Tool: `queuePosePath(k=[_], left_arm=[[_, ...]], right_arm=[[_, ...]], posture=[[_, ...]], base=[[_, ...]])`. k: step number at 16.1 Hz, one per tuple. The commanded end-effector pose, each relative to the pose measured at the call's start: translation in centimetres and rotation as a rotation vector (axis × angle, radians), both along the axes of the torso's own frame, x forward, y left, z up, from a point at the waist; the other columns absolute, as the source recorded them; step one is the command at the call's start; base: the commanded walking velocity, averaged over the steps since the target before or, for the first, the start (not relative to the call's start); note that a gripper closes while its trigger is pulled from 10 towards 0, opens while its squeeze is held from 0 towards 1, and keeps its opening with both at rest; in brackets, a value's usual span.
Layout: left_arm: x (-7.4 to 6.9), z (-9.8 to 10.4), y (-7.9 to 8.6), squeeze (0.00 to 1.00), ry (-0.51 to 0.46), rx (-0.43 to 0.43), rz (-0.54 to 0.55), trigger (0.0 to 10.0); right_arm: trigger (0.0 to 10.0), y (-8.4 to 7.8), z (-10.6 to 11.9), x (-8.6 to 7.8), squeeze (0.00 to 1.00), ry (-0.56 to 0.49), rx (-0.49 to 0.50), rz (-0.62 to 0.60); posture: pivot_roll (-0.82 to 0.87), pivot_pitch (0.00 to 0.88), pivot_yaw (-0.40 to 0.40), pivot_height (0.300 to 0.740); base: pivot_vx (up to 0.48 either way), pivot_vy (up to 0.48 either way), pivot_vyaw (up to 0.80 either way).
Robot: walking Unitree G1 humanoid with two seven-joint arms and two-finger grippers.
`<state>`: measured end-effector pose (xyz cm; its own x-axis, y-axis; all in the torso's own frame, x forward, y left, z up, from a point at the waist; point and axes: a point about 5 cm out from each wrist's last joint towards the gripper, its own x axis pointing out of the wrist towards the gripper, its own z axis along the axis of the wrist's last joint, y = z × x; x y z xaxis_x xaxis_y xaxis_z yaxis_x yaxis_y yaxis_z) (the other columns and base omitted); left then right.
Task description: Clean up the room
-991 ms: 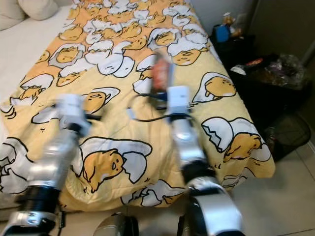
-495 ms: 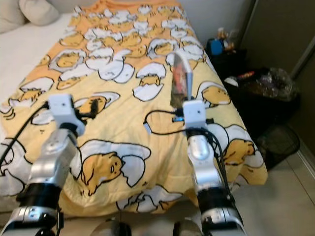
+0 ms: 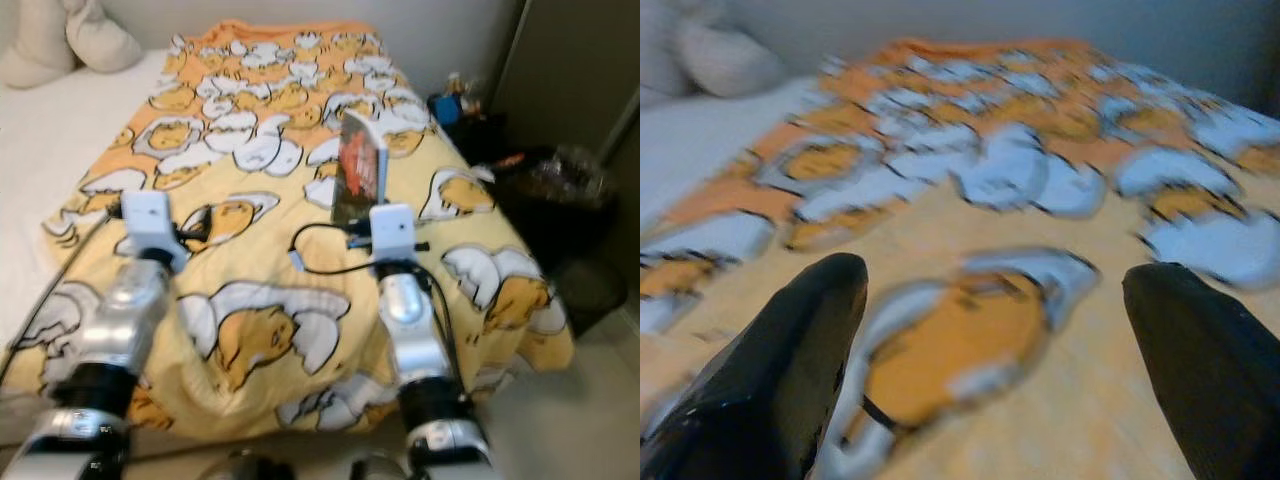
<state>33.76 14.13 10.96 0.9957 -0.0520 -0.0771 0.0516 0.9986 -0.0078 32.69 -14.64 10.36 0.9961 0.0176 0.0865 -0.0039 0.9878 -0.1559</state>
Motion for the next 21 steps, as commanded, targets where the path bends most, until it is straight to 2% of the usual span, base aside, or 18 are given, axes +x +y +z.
queuePosePath(k=[1, 4, 5, 7, 9, 10, 12, 14, 15, 16, 19, 21], left_arm=[[-0.4, -0.4, 0.6, 0.00, 0.009, 0.029, 0.013, 10.0], [-1.0, -0.3, 1.7, 0.00, -0.013, 0.052, 0.058, 10.0], [-2.4, -1.3, 2.1, 0.00, 0.023, 0.060, 0.076, 10.0], [-6.7, -4.3, 2.4, 0.00, 0.134, 0.102, 0.073, 10.0], [-7.5, -5.0, 2.4, 0.00, 0.172, 0.080, 0.104, 10.0], [-7.2, -4.9, 2.3, 0.00, 0.167, 0.064, 0.132, 10.0], [-5.7, -3.9, 1.2, 0.00, 0.144, 0.032, 0.172, 10.0], [-4.8, -3.5, 1.4, 0.00, 0.142, 0.059, 0.167, 10.0], [-4.1, -3.1, 2.0, 0.00, 0.133, 0.075, 0.168, 10.0], [-3.4, -2.8, 2.6, 0.00, 0.131, 0.090, 0.161, 10.0], [-1.7, -1.5, 3.2, 0.00, 0.084, 0.216, 0.061, 10.0], [-0.8, -0.5, 3.4, 0.00, 0.051, 0.226, 0.023, 10.0]], right_arm=[[0.0, -0.2, -0.6, -0.1, 0.00, 0.035, 0.063, -0.008], [0.0, -0.1, -1.0, -0.6, 0.00, 0.046, 0.067, 0.032], [0.0, -0.3, -0.8, -0.7, 0.00, 0.040, 0.046, 0.053], [0.0, -1.4, -0.9, -1.2, 0.00, 0.057, 0.000, 0.092], [0.0, -2.1, -1.3, -1.4, 0.00, 0.081, -0.011, 0.096], [0.0, -2.4, -1.5, -1.3, 0.00, 0.101, -0.021, 0.105], [0.0, -2.3, -2.0, -0.8, 0.00, 0.150, -0.019, 0.137], [0.0, -1.4, -1.7, -0.4, 0.00, 0.140, -0.005, 0.158], [0.0, -1.0, -1.6, -0.3, 0.00, 0.134, 0.019, 0.153], [0.0, -0.6, -1.6, -0.3, 0.00, 0.125, 0.027, 0.150], [0.0, 0.0, -1.5, -0.7, 0.00, 0.073, 0.052, 0.095], [0.0, 0.6, -1.5, -1.2, 0.00, 0.059, 0.032, 0.087]], posture=[[-0.12, 0.000, 0.093, 0.723], [-0.13, 0.000, 0.091, 0.723], [-0.14, 0.000, 0.082, 0.723], [-0.13, 0.000, 0.056, 0.723], [-0.13, 0.000, 0.024, 0.723], [-0.12, 0.000, 0.010, 0.723], [-0.11, 0.000, -0.008, 0.723], [-0.11, 0.000, -0.006, 0.723], [-0.10, 0.000, 0.005, 0.723], [-0.10, 0.000, 0.013, 0.723], [-0.10, 0.000, 0.045, 0.723], [-0.12, 0.000, 0.068, 0.723]], base=[[0.000, 0.480, 0.79], [0.000, 0.480, 0.75], [0.000, 0.480, 0.74], [0.000, 0.480, 0.74], [0.000, 0.480, 0.74], [0.000, 0.480, 0.74], [0.000, 0.480, 0.73], [0.000, 0.480, 0.73], [0.000, 0.480, 0.68], [0.000, 0.480, 0.00], [0.000, 0.480, 0.00], [0.000, 0.480, -0.80]])
